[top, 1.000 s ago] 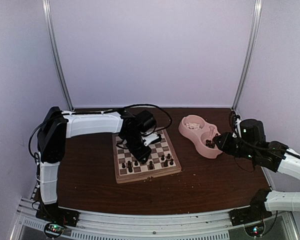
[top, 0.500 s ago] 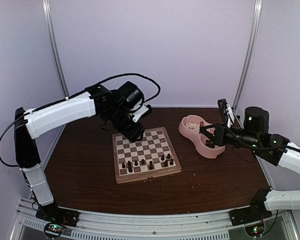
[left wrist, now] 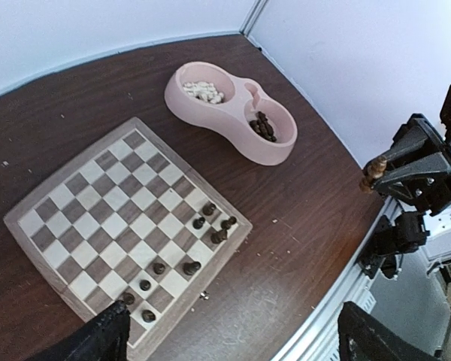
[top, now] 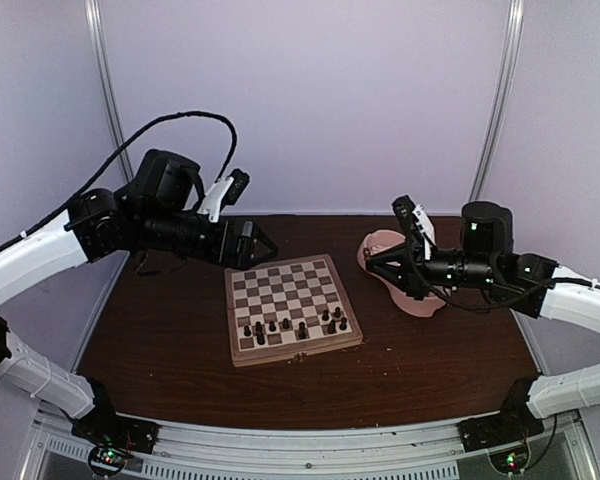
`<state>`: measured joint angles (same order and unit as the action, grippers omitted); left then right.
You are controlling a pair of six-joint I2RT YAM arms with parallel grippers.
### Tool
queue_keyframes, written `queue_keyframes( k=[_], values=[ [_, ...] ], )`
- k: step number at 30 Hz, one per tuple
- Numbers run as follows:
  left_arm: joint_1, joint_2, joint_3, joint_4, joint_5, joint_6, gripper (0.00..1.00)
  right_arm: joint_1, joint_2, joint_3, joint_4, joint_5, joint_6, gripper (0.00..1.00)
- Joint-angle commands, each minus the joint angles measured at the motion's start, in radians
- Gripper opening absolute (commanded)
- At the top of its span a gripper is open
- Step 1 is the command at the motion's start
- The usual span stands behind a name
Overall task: Set up the chess pieces on the board
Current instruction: Adjust the chess pile.
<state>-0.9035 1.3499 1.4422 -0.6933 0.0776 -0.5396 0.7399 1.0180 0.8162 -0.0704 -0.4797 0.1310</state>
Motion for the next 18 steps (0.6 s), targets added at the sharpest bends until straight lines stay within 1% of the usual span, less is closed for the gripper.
queue_keyframes(
  k=[1,5,9,11,15,18],
  values=[
    [0.030,-0.079,-0.175,0.331,0.145,-0.179,0.92,0.076,0.064,0.079,-0.042,0.075,-0.131,0.05],
    [0.031,-0.005,-0.089,0.230,0.239,-0.215,0.84,0.159,0.135,0.143,-0.088,0.153,-0.210,0.06],
    [0.031,0.077,-0.061,0.227,0.369,-0.275,0.71,0.234,0.211,0.207,-0.123,0.218,-0.263,0.06],
    [0.028,0.106,-0.057,0.233,0.417,-0.294,0.70,0.263,0.245,0.247,-0.143,0.246,-0.288,0.06],
    [0.021,0.144,-0.057,0.249,0.460,-0.312,0.67,0.310,0.306,0.306,-0.177,0.300,-0.332,0.06],
    [0.017,0.161,-0.054,0.254,0.478,-0.315,0.63,0.327,0.330,0.327,-0.182,0.311,-0.343,0.05]
  ],
)
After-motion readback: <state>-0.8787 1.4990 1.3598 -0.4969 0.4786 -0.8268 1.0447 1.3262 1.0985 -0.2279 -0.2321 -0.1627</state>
